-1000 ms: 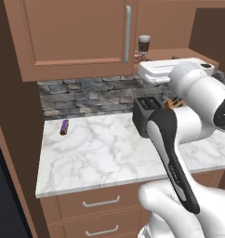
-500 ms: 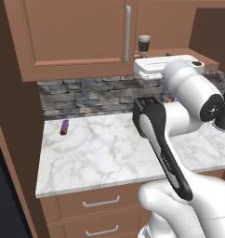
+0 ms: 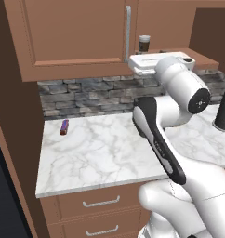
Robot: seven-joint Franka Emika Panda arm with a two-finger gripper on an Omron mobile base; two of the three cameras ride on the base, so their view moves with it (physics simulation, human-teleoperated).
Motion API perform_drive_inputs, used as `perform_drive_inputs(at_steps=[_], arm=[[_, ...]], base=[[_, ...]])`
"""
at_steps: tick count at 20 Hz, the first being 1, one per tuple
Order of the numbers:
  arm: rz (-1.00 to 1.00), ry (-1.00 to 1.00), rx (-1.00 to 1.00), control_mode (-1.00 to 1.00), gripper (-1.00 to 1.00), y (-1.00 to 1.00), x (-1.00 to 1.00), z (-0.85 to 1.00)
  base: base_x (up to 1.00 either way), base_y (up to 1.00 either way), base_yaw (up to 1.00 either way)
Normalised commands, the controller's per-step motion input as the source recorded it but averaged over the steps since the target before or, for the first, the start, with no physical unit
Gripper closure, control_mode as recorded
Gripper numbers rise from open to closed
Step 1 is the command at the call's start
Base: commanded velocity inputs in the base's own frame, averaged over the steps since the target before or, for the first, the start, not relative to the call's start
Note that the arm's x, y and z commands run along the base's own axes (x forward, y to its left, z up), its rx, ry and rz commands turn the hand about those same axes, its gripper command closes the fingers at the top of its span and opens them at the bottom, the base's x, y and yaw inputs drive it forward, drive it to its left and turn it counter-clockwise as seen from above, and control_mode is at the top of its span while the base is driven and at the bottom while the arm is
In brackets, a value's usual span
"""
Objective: Pick the bar soap and bar soap from the cabinet and place them on the counter.
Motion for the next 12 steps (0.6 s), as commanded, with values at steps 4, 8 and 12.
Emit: perform_drive_inputs(at_steps=[4,8,12], arm=[[0.00,-0.01,0.00,-1.00,-1.00,0.00,0.34,0.00],[0.00,0.00,0.00,-1.00,-1.00,0.00,0.36,0.00],[0.00,0.00,0.00,-1.00,-1.00,0.02,0.34,0.00]], base=[[0.00,0.00,0.00],[0.00,0.00,0.00],[0.00,0.00,0.00]])
